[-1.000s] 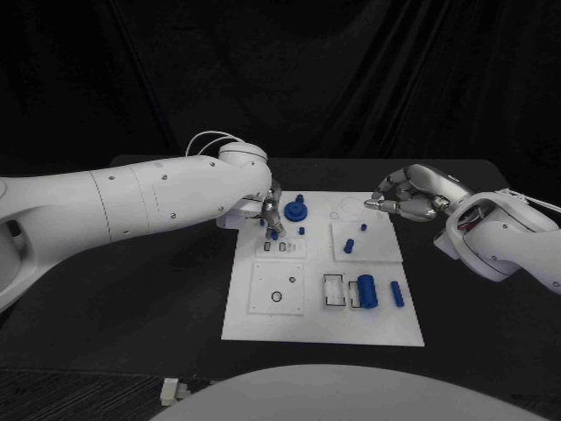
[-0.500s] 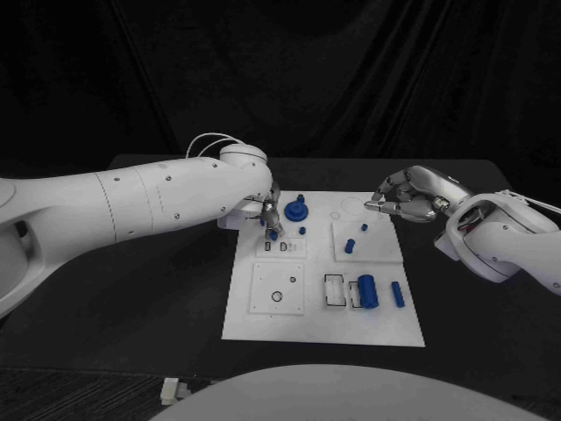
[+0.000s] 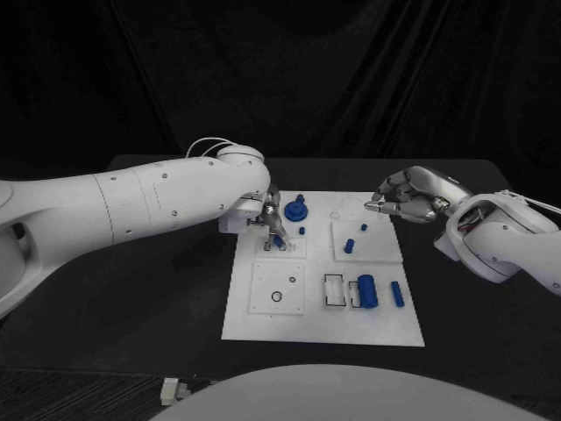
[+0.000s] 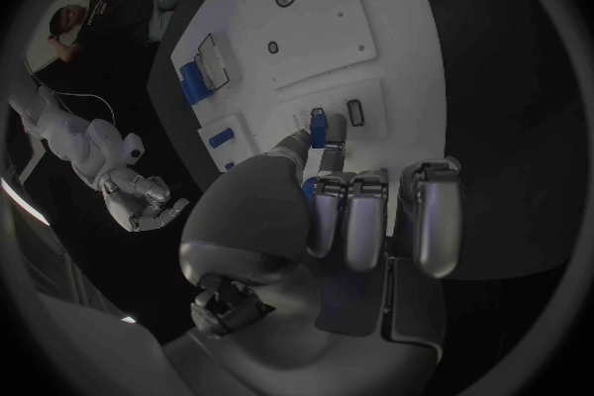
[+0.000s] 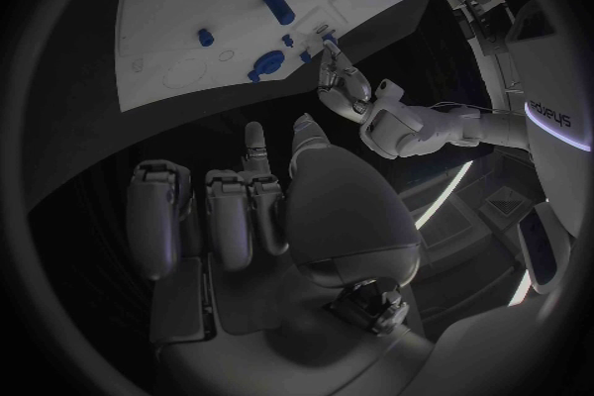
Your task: Assemble the parts on the task board
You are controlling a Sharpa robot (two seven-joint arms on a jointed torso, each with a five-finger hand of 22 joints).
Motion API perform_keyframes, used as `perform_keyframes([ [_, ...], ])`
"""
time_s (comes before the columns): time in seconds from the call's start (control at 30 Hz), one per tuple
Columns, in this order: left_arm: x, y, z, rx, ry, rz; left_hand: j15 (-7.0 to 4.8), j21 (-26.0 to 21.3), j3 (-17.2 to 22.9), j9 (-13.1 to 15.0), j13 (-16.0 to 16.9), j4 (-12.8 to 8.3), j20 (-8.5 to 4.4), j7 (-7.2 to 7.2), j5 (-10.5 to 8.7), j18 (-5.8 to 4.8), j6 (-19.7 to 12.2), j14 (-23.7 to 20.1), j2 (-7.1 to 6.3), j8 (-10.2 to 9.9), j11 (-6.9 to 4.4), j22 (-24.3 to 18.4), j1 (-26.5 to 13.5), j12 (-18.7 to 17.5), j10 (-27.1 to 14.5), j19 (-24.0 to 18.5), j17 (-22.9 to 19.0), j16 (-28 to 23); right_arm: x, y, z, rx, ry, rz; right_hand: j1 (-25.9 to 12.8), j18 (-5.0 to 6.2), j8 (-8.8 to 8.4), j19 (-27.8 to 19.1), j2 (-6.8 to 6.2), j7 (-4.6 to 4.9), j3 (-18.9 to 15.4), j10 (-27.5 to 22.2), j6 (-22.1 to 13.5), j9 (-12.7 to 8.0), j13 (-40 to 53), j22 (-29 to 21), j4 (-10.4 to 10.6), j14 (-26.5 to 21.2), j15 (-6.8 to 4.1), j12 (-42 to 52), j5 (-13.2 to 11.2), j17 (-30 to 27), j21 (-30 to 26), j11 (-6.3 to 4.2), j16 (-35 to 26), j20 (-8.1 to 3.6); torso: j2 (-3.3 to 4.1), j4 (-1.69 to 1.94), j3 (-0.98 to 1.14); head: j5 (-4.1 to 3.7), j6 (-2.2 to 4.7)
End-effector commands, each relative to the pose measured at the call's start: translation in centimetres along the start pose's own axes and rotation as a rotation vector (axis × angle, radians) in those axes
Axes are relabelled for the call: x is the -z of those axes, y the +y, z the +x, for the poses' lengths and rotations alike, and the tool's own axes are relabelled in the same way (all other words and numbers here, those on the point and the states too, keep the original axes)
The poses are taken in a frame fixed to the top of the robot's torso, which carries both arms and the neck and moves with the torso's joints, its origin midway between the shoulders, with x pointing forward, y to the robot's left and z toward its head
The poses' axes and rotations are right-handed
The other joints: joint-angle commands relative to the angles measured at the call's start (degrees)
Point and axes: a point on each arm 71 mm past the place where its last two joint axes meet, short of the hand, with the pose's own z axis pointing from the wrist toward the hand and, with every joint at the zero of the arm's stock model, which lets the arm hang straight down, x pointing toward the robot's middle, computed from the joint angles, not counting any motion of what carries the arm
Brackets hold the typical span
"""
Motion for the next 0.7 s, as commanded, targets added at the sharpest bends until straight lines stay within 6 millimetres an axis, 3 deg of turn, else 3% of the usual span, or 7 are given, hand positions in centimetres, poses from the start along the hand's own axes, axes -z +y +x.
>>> perform_keyframes([
  [0.03,0.00,-0.14,0.40,0.041,0.027,0.003,-0.23,-0.3,0.3,0.1,15.0,0.1,-0.04,0.10,0.00,0.00,0.0,5.9,0.01,-0.3,-0.27,5.5,-0.5,0.2,5.9,-0.4,14.2,-0.3,0.08,-0.11,0.11,0.000,0.003,0.016,0.6,0.98,0.31,1.8,0.02,-0.06,-0.3,6.1,-0.2,0.1,15.1,12.5,0.0,6.0,0.50,0.2,-0.2,15.1,-0.2,0.26,0.2,0.38,-0.04,0.01,0.01,0.05,-0.01],
  [0.7,-0.05,0.10,0.66,0.037,0.019,-0.012,-0.17,-0.5,0.9,0.1,14.9,0.3,-0.01,0.20,-0.04,0.04,-0.1,5.7,-0.16,-0.5,-0.20,5.3,-0.9,0.1,5.8,-0.6,13.8,-0.5,0.06,-0.14,0.17,0.000,0.005,0.017,0.6,0.98,0.31,1.8,0.02,-0.06,-0.3,6.1,-0.2,0.1,15.1,12.5,0.0,6.0,0.50,0.2,-0.2,15.1,-0.2,0.26,0.2,0.38,-0.01,0.00,0.00,0.21,-0.01],
])
